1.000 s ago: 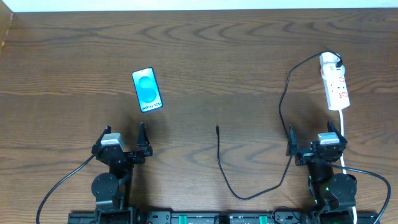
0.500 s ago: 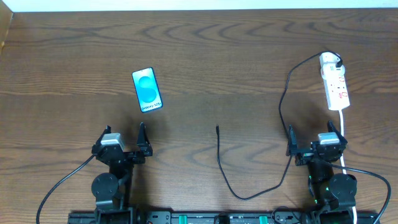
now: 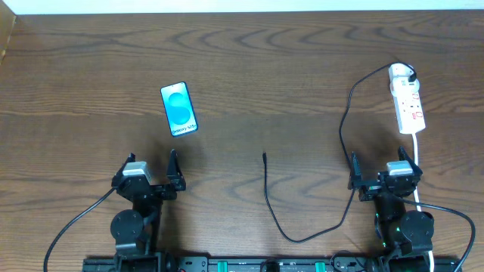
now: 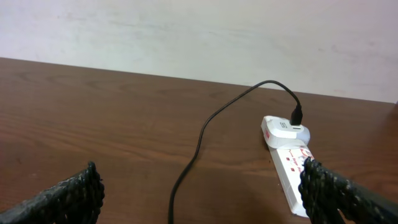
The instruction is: Plug charger to phone and switch on socket
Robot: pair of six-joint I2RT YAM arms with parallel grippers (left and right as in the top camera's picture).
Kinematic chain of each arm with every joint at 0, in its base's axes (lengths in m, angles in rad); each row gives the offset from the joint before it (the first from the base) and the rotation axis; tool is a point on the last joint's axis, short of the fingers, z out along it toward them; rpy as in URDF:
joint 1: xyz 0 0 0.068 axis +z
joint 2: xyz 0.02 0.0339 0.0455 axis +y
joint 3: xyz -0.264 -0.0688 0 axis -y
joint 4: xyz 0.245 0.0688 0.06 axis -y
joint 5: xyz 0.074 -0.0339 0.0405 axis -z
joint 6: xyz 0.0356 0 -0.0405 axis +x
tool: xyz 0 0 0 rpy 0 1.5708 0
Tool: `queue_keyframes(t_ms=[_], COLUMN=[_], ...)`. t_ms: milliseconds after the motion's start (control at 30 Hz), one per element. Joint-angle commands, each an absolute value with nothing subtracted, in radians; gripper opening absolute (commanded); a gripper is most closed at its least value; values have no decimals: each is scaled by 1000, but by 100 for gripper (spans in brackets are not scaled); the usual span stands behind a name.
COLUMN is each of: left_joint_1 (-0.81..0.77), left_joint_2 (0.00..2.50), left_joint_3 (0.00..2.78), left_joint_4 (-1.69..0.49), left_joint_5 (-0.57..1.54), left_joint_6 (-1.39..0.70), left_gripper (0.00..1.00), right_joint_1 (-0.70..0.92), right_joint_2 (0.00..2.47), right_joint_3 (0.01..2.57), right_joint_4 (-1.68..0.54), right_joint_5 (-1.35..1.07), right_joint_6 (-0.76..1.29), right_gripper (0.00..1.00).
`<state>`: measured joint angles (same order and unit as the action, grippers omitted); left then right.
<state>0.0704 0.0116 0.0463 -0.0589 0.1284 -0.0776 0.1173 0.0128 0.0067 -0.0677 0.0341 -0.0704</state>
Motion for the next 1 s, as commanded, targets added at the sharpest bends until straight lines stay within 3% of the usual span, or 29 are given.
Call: queue_keyframes(t_ms=[0, 467, 967], left_joint_1=[75, 75, 74], left_joint_2=[34, 535, 1484], left_joint_3=[136, 639, 1559], left_joint_4=[-84, -212, -879], left_joint_5=[138, 137, 90], left_joint_6=[-71, -53, -113], left_gripper=[97, 97, 97], right_joint_1=[125, 125, 125], right_joint_2=[7, 7, 7], right_joint_3=[6, 6, 6], right_joint_4=[-72, -72, -72], right_joint_5=[43, 43, 43], right_joint_6=[-76, -76, -76], right_gripper=[99, 99, 99])
